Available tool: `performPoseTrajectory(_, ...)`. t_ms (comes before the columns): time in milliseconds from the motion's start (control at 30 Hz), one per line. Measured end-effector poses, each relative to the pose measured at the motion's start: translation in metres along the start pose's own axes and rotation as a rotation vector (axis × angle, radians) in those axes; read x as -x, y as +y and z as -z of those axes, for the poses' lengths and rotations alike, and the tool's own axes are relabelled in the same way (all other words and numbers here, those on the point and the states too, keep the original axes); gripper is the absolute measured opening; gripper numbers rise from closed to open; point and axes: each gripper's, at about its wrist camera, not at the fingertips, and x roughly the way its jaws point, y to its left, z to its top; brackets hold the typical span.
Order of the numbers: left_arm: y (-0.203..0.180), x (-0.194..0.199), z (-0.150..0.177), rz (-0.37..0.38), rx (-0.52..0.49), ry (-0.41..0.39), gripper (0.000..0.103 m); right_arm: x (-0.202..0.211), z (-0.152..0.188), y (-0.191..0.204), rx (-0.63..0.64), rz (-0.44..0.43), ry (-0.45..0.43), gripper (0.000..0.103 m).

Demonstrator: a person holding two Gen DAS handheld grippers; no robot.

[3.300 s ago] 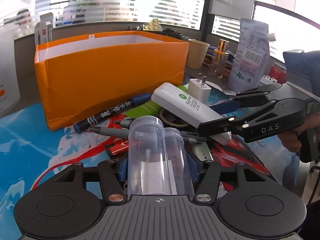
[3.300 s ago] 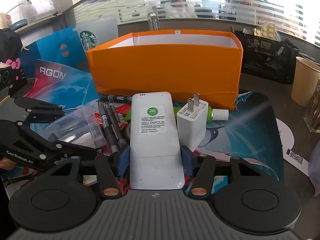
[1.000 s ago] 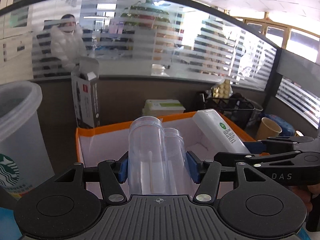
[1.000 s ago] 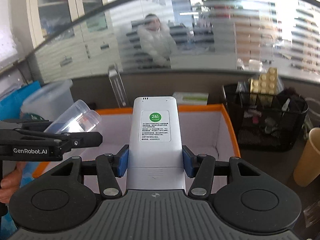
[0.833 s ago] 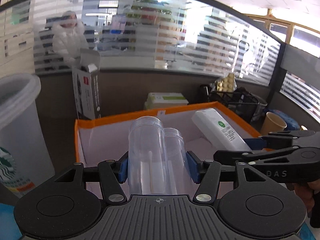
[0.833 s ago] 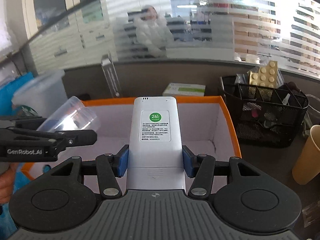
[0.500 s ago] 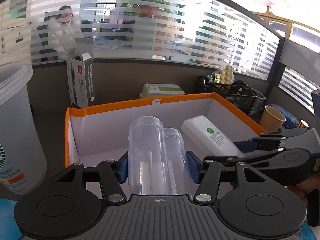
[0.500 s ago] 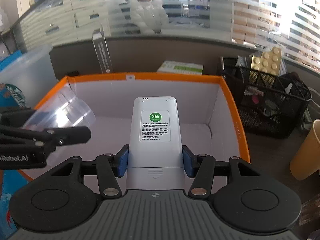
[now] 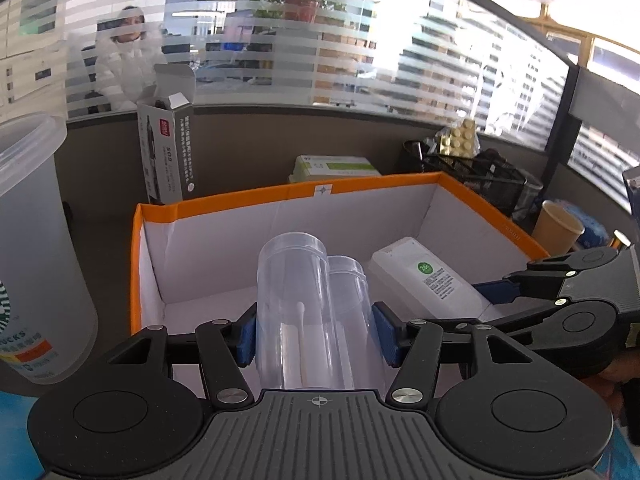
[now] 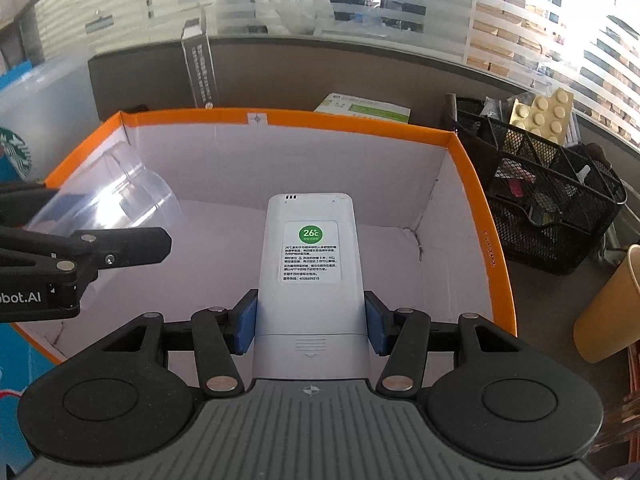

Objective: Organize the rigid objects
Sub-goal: 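Carry the cups with the left gripper while the right lowers the power bank into the box and opens, then lower the clear cups into the orange box and open the left gripper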

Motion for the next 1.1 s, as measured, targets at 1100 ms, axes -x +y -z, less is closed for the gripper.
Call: performPoseTrajectory(1100, 0.026, -0.016, -0.011, 0.008, -0.129, 0.133, 0.058, 0.006, 0.000, 0.016, -0.075, -0.149, 0.060, 0.050)
